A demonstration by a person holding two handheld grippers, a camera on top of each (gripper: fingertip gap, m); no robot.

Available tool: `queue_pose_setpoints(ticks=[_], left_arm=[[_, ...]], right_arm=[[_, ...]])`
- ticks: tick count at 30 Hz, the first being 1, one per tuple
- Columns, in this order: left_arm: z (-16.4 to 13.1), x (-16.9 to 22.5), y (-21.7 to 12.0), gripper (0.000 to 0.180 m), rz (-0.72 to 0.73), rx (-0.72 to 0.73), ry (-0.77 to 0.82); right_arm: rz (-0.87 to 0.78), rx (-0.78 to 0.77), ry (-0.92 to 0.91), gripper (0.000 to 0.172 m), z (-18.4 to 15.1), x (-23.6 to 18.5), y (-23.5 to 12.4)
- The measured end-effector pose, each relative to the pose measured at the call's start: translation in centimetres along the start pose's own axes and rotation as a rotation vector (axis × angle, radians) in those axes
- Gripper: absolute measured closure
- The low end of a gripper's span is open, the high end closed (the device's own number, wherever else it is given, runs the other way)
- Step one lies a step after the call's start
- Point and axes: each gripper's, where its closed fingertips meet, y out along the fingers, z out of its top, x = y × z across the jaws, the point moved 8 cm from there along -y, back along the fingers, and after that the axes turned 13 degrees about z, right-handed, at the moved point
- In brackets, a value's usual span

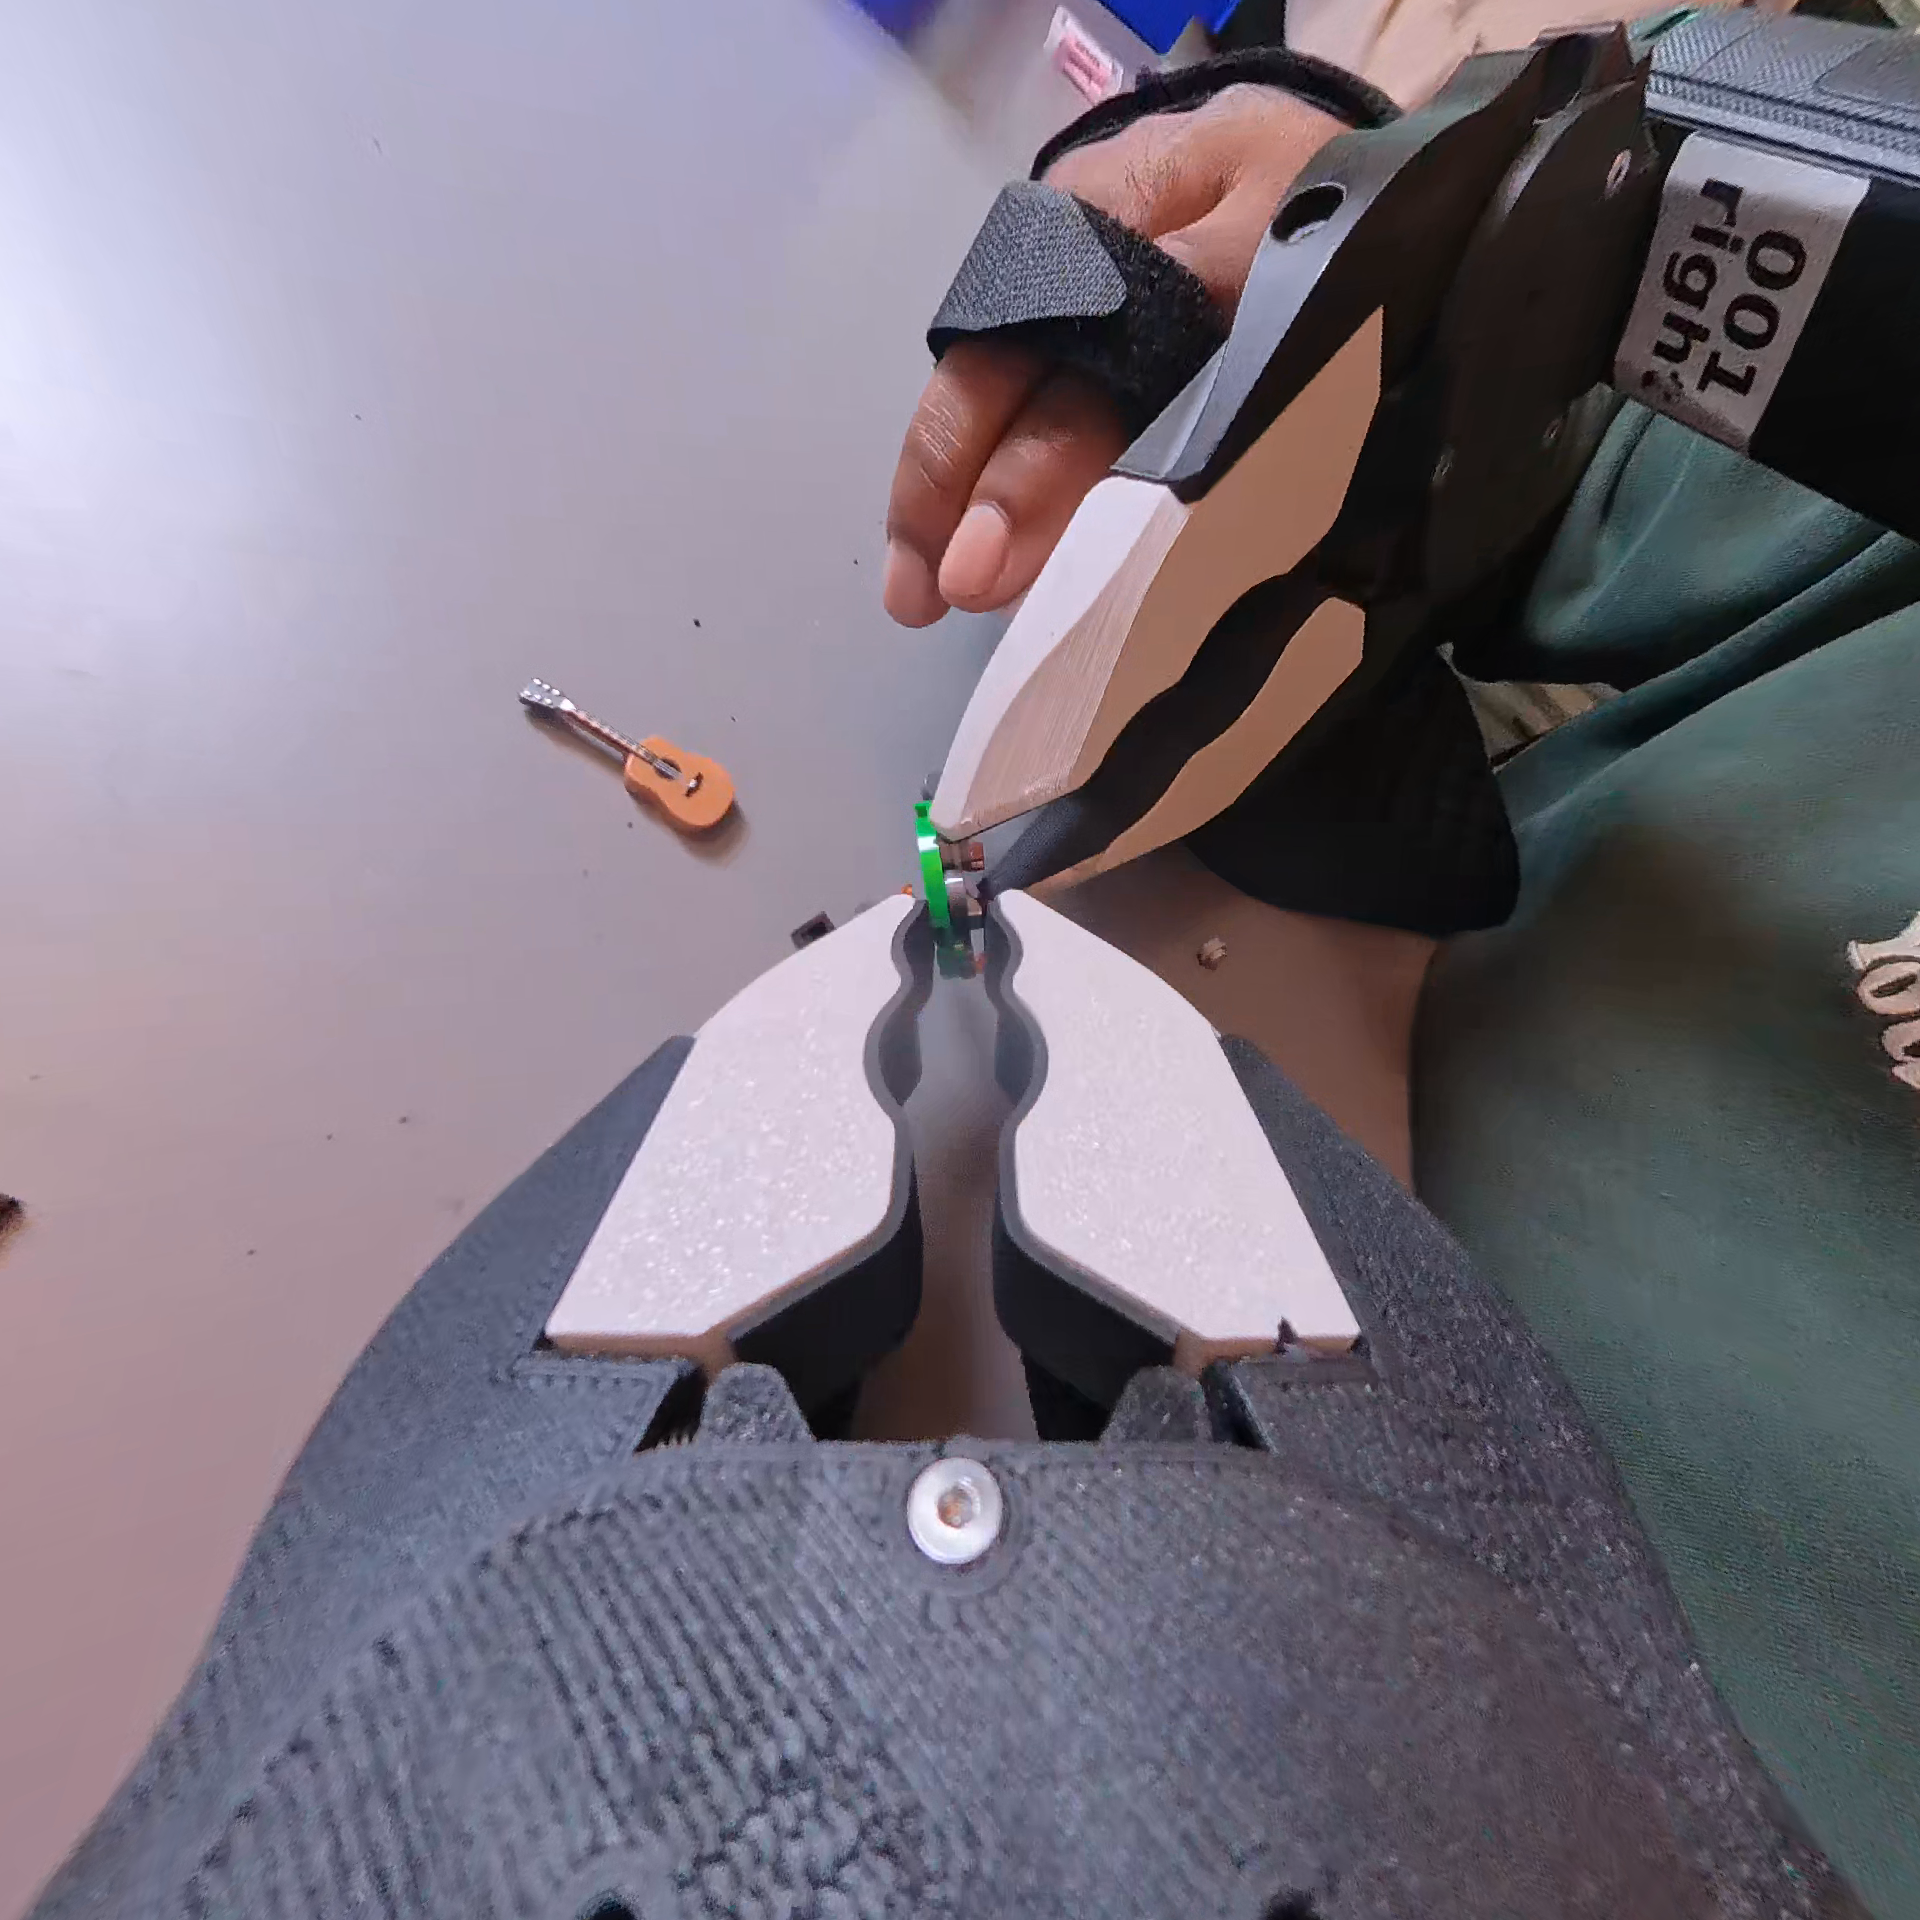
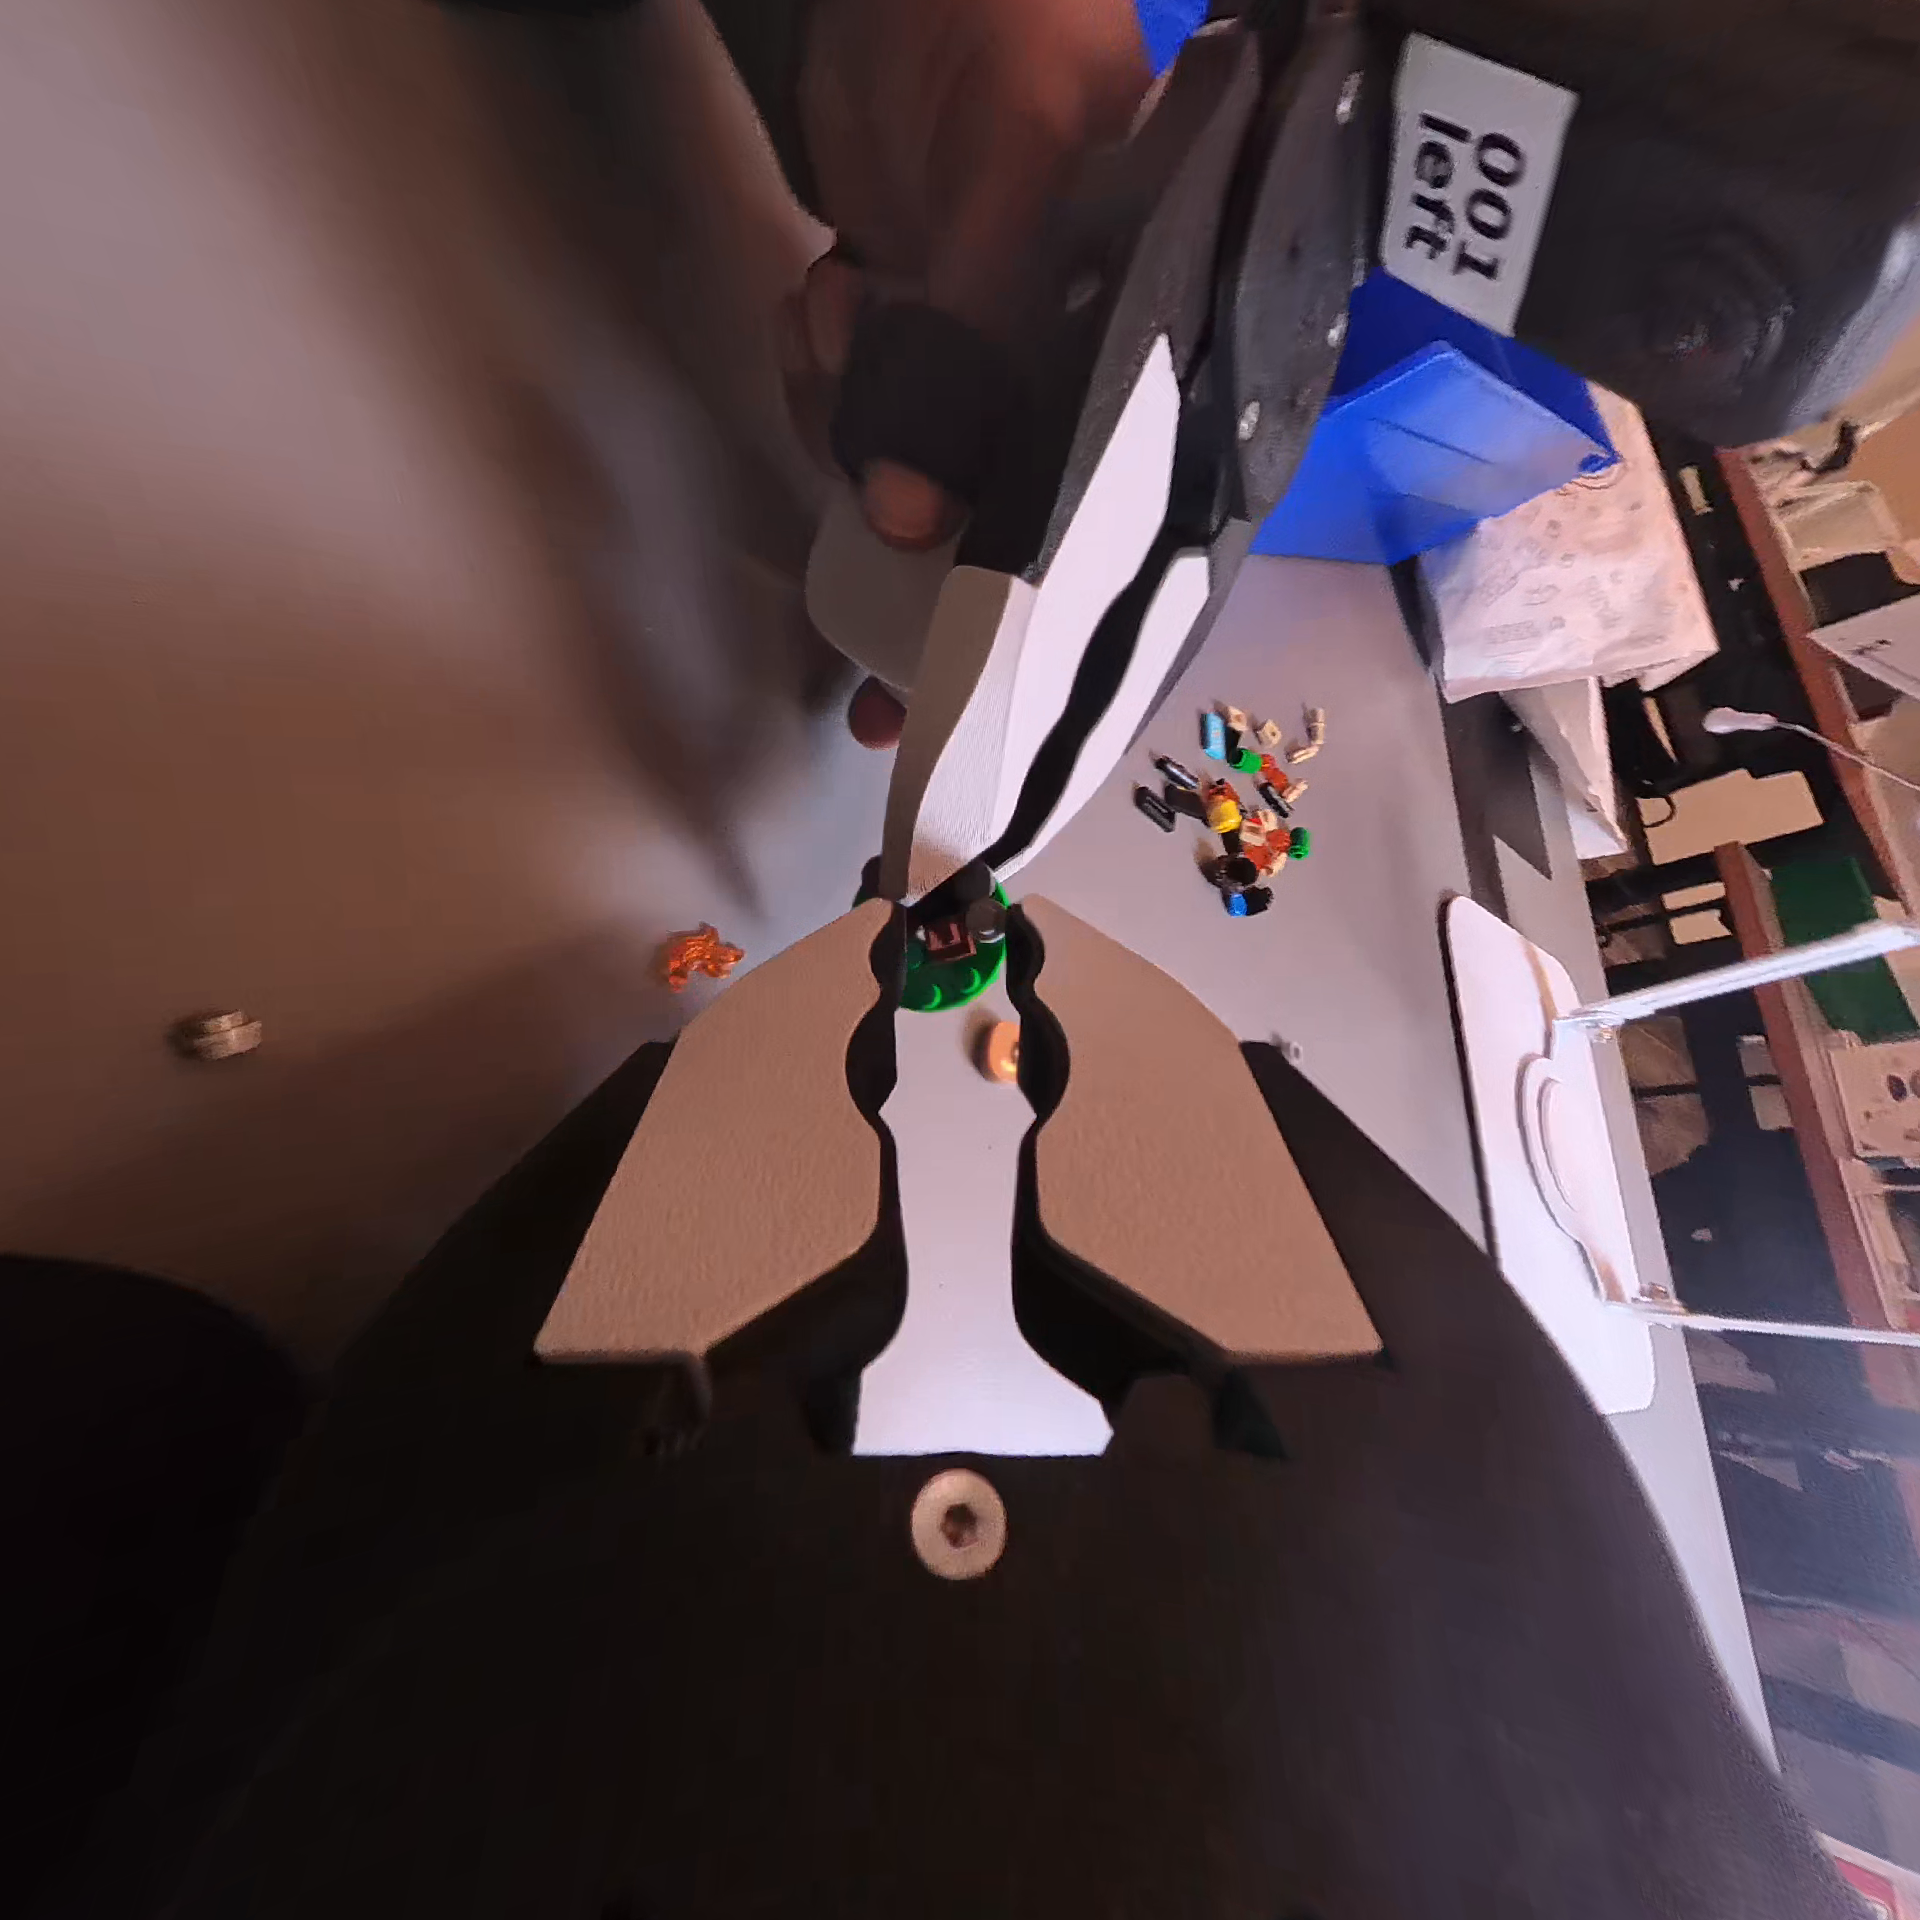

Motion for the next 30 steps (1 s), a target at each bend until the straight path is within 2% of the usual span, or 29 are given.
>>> queue_pose_setpoints(ticks=[13,14,15,20,22,24,25,30], left_arm=[[-0.6,-1.3,0.2,0.171,-0.141,-0.009,-0.248],[-0.5,-1.4,0.2,0.171,-0.157,0.004,-0.276],[-0.5,-1.5,0.1,0.171,-0.172,0.004,-0.29],[-0.4,-1.3,0.1,0.171,-0.168,0.011,-0.267],[-0.3,-1.4,0.0,0.171,-0.115,0.001,-0.22],[-0.5,-1.4,0.0,0.171,-0.063,-0.017,-0.158],[-0.5,-1.2,0.0,0.171,-0.067,-0.016,-0.154],[-0.4,-0.3,0.4,0.171,0.003,-0.056,-0.045]], right_arm=[[-0.057,0.013,-0.028,0.159,-0.3,-0.2,0.3],[-0.07,0.01,-0.046,0.167,-0.3,-0.3,0.3],[-0.086,0.011,-0.061,0.168,-0.2,-0.4,0.2],[-0.057,0.03,-0.032,0.168,-0.1,-0.2,-0.1],[-0.051,0.048,0.02,0.166,-0.3,0.0,-0.1],[-0.03,0.058,0.073,0.153,-0.3,0.3,-0.2],[-0.014,0.063,0.089,0.152,-0.3,0.3,-0.2],[-0.004,-0.014,0.021,0.156,-0.5,-0.4,0.6]])
